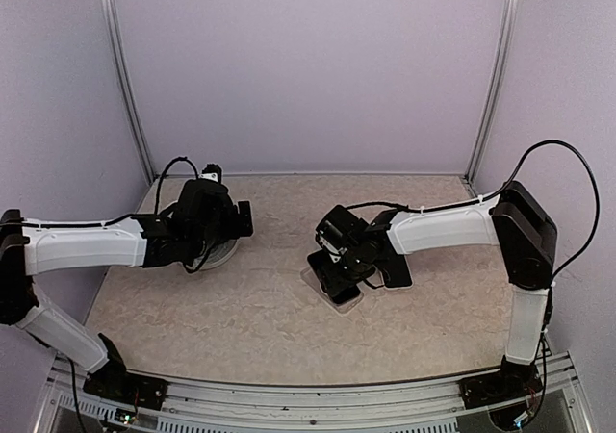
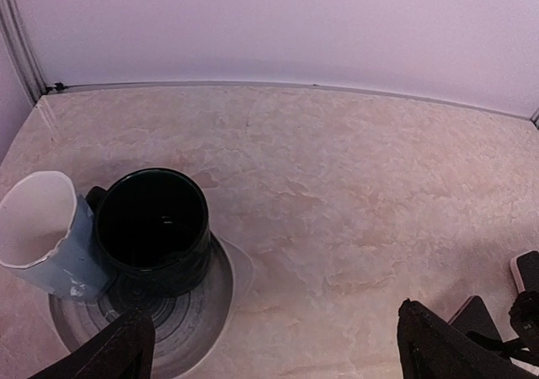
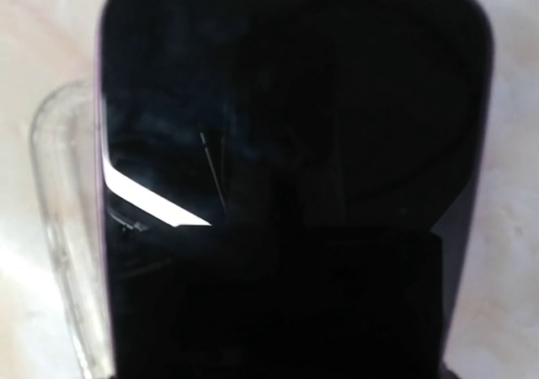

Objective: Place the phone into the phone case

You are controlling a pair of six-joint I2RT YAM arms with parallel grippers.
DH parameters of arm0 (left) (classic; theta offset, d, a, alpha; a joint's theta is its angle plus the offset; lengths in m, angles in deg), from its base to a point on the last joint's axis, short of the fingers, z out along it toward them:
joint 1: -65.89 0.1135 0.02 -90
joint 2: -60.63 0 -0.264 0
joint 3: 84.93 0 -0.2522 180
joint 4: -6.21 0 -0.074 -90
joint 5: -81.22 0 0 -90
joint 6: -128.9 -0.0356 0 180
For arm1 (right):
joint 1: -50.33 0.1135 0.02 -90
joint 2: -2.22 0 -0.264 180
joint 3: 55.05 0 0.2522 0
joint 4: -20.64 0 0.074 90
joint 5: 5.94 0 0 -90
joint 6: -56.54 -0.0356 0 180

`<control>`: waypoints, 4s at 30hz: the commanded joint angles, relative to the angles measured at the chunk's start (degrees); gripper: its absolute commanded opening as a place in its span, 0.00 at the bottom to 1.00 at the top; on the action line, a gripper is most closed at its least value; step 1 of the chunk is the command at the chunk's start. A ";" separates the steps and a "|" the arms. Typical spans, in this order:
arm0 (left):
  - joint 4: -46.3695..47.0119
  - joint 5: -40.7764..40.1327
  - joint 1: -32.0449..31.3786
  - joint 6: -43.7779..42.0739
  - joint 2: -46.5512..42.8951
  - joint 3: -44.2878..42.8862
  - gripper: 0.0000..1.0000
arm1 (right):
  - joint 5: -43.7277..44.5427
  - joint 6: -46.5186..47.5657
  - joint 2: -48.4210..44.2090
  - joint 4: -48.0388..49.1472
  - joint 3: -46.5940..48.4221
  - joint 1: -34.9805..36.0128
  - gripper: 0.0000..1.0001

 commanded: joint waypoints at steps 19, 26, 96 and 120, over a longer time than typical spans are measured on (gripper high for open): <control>9.03 16.36 0.24 2.88 3.78 5.29 0.98 | -4.99 7.80 -4.04 -0.90 0.55 -0.63 0.43; 8.50 15.80 0.24 2.39 3.48 4.93 0.98 | -4.66 9.22 -2.34 -1.17 0.45 -0.63 0.43; 13.52 35.63 -9.04 -1.39 32.01 -2.01 0.25 | -50.78 7.20 8.99 9.63 -2.91 -17.70 0.69; 17.30 43.98 -2.75 0.28 37.09 -0.79 0.08 | -59.23 -15.54 8.94 35.69 -5.04 -15.18 0.49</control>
